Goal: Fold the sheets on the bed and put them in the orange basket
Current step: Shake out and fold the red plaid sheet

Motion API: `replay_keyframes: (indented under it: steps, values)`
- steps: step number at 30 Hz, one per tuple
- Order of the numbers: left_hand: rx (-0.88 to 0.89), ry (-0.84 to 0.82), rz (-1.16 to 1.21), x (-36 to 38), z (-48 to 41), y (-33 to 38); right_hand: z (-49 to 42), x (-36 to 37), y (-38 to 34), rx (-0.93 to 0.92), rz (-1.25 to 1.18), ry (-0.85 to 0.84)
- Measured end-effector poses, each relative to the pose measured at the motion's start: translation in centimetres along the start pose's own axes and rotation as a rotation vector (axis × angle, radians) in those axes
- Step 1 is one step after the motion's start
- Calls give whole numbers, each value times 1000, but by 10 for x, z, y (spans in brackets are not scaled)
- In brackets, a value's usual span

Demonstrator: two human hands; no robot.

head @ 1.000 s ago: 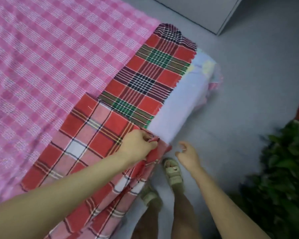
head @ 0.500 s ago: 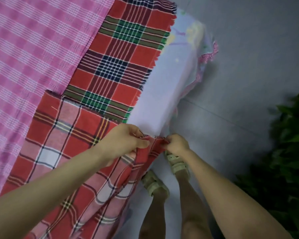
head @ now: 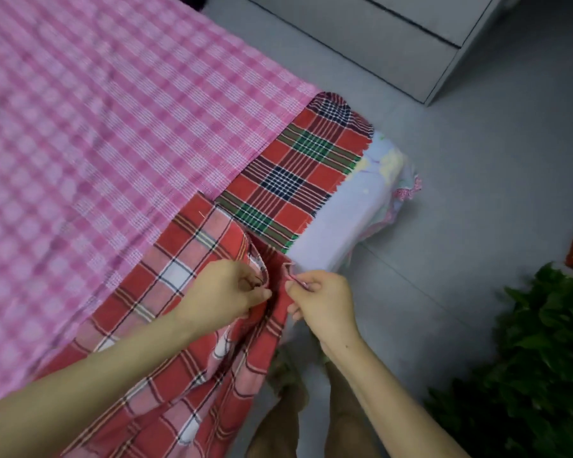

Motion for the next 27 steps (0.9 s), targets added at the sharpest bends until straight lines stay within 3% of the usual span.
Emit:
replay_keyframes:
  steps: [2, 5, 12, 17, 20, 22, 27]
  values:
    - [13, 117, -55, -32, 29, -8, 14, 20, -38, -29, -41, -32]
    - [-19, 297, 65, -85, 70, -32, 37, 63, -95, -97, -98, -148]
    - [-62, 478, 227, -152, 135, -77, 86, 133, -177, -242, -6, -321]
    - [-41, 546, 297, -183, 183, -94, 120, 167, -223, -318, 81, -385]
    - [-18, 463, 417, -195, 199, -96, 124, 179, -245, -368, 138, -396]
    - [-24, 465, 346, -205, 220, -101, 136, 191, -263, -361, 147, -408]
    - [-25, 853, 277, -228, 261, -112, 167, 219, -294, -386, 129, -450]
Point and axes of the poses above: each hand's wrist, its own z-axis away from the middle knuckle, its own x-axis out of the palm, y = z × x, the point moved 8 cm from there along -z, towards the middle knuckle, and after that the axes turned 11 degrees about -x, right-handed, at the moved point
